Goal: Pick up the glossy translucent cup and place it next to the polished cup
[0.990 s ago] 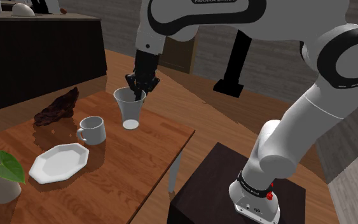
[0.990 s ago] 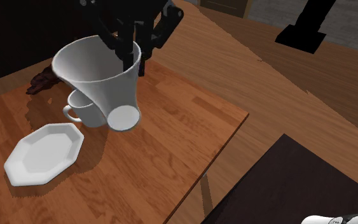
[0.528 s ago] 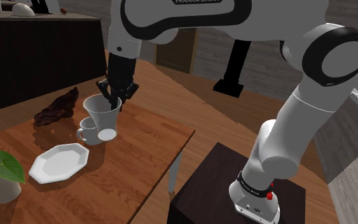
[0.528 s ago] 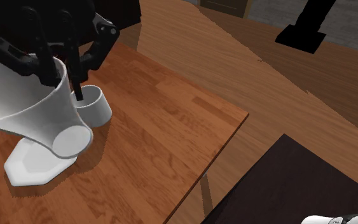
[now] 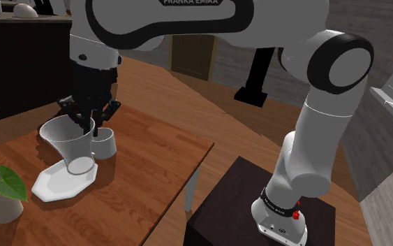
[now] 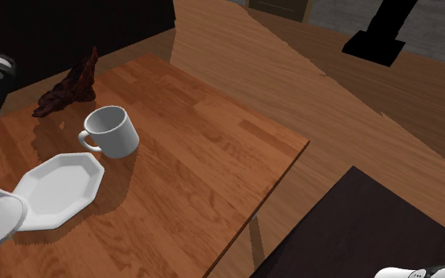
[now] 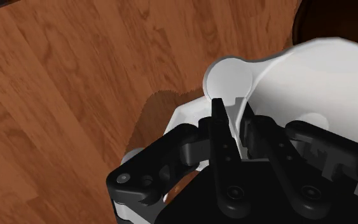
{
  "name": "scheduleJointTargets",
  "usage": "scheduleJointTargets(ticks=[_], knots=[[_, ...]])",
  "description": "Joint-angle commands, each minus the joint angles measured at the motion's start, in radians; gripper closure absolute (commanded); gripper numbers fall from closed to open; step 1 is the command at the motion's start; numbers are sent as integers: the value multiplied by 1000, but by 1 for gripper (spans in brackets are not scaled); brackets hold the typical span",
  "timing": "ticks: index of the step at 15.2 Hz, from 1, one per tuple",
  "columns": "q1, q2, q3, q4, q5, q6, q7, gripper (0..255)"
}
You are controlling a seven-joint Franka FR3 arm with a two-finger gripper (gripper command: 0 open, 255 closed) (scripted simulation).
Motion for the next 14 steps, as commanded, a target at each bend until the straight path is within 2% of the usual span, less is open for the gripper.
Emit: scheduleJointTargets(ticks=[1, 5, 8, 9, 14], knots=[[30, 74, 18, 85, -35, -4, 55, 255], [104, 216, 39, 269, -106, -37, 152, 255], [175, 342, 44, 447, -163, -84, 218, 255], [180, 350, 43, 460, -166, -88, 222, 255], [170, 334, 42, 368, -158, -13, 210, 255]])
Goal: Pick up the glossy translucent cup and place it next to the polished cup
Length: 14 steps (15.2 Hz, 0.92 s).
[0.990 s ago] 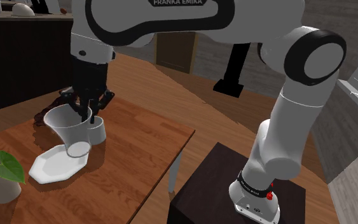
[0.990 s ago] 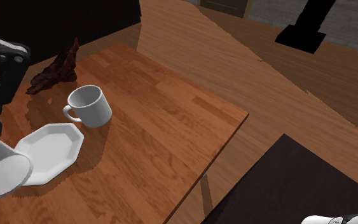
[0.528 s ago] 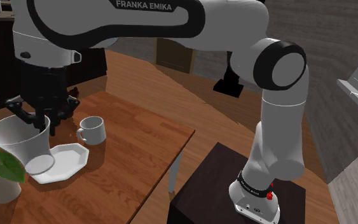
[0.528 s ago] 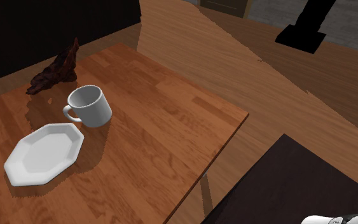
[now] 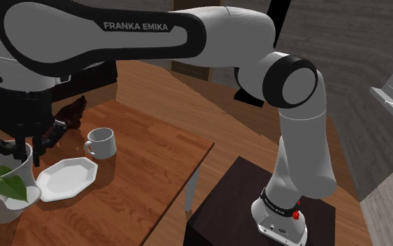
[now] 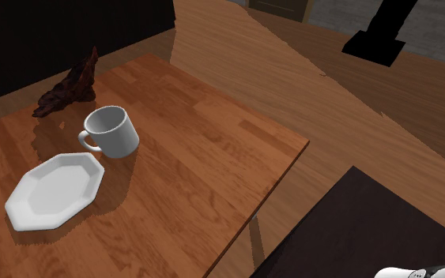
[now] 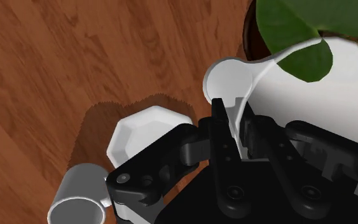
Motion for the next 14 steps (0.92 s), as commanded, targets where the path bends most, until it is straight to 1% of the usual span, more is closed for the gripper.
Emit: scheduleJointTargets(ticks=[1, 14], knots=[[-4, -9, 0, -42, 4, 33, -4, 255], [-16, -8, -2, -215, 11, 205, -29, 255]])
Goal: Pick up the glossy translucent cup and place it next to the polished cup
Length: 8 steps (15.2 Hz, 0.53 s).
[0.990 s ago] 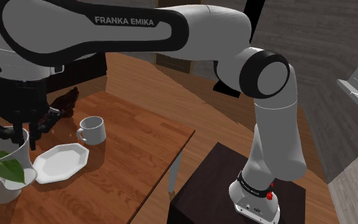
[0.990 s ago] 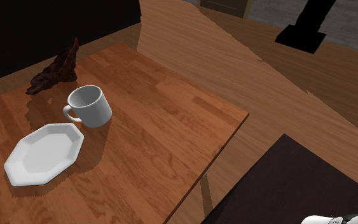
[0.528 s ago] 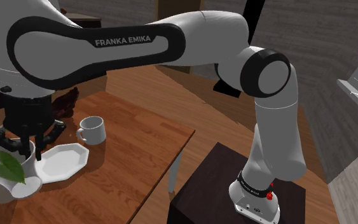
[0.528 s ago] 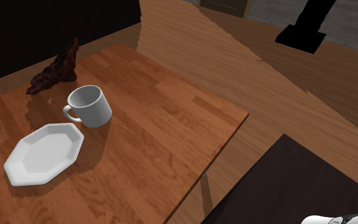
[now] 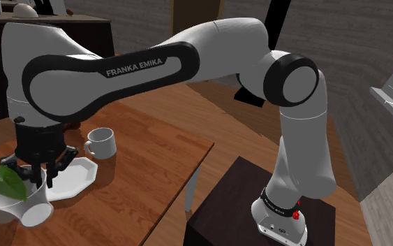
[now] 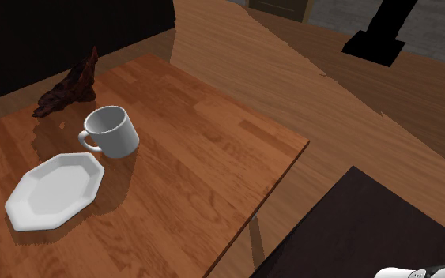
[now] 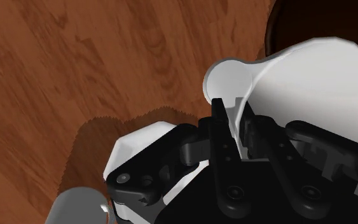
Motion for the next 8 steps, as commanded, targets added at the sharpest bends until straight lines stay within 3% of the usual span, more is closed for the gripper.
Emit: scheduleJointTargets(ticks=[1, 8], knots=[[1, 7, -1, -16, -1, 24, -2, 255], [0, 27, -4, -82, -4, 108, -12, 255]])
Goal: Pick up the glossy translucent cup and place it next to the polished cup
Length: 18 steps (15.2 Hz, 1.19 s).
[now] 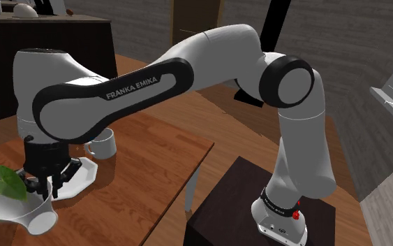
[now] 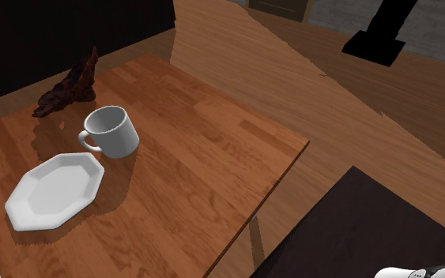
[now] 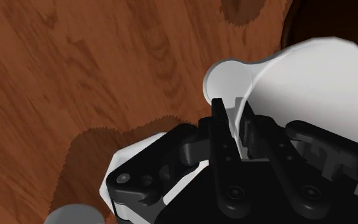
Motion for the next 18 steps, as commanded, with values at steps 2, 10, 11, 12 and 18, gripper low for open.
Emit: scheduleJointTargets(ticks=[2, 10, 11, 12, 18], knots=[[0, 10, -2, -26, -2, 36, -4, 255], [3, 48, -8, -80, -8, 125, -12, 255], [3, 47, -7, -80, -8, 125, -12, 255], [3, 48, -7, -80, -8, 125, -12, 255], [3, 47, -8, -80, -8, 125, -12, 0]])
